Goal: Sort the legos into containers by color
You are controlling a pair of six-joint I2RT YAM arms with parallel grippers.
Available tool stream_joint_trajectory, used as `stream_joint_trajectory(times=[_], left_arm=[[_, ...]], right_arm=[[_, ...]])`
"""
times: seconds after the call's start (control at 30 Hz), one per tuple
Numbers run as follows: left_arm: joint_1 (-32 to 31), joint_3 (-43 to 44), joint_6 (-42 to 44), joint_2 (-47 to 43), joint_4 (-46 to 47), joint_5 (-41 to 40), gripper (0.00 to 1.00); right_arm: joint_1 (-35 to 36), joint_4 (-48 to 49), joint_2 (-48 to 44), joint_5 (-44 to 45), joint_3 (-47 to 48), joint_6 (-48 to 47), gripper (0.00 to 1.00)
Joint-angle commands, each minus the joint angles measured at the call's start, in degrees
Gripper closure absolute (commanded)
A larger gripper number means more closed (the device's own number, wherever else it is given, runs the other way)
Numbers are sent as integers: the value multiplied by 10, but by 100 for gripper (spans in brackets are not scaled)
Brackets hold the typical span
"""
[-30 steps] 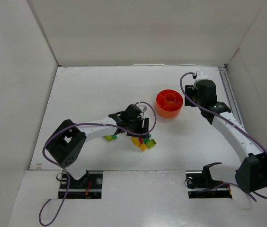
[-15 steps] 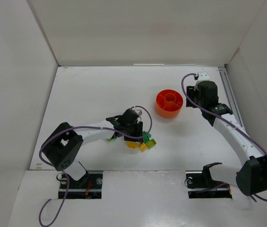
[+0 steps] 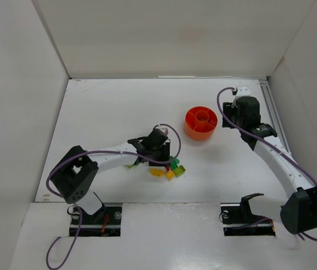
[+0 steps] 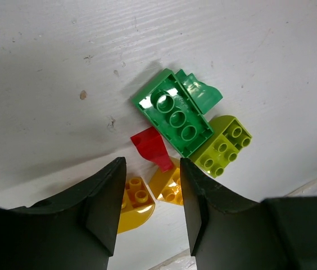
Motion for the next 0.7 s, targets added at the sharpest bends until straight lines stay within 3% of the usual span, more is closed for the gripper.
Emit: stream_joint_trajectory(times=[0.0, 0.2, 0.3, 0.67], left_arm=[[-8, 26, -6, -9, -5, -11, 60], [-21, 44, -21, 23, -45, -50, 61], [-27, 57, -27, 29, -55, -75, 66], [-38, 62, -32, 45, -62, -80, 66]], right_arm=[[-5, 6, -11, 8, -1, 0, 43], [-11, 1, -11, 8, -1, -5, 43], [-17, 1, -16, 8, -1, -10, 43], [-22, 1, -16, 3, -6, -10, 43]])
